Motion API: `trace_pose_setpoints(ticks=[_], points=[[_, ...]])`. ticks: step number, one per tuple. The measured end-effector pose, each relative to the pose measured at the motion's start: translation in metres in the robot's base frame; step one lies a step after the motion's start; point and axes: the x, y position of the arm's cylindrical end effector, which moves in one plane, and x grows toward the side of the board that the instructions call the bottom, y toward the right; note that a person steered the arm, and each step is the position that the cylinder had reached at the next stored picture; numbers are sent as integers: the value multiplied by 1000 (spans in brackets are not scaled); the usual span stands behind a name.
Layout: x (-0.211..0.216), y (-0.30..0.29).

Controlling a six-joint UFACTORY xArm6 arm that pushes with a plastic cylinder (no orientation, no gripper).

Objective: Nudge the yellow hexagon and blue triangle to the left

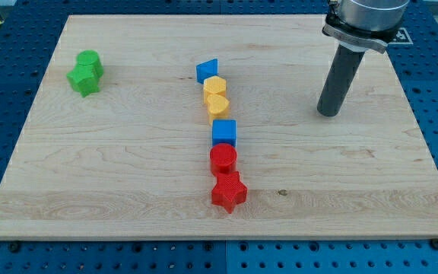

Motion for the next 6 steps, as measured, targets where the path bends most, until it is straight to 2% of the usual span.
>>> trace_pose_setpoints(ticks=[1,3,5,6], points=[[-1,-2],[-49,-114],[-54,-135],[-57,-167]])
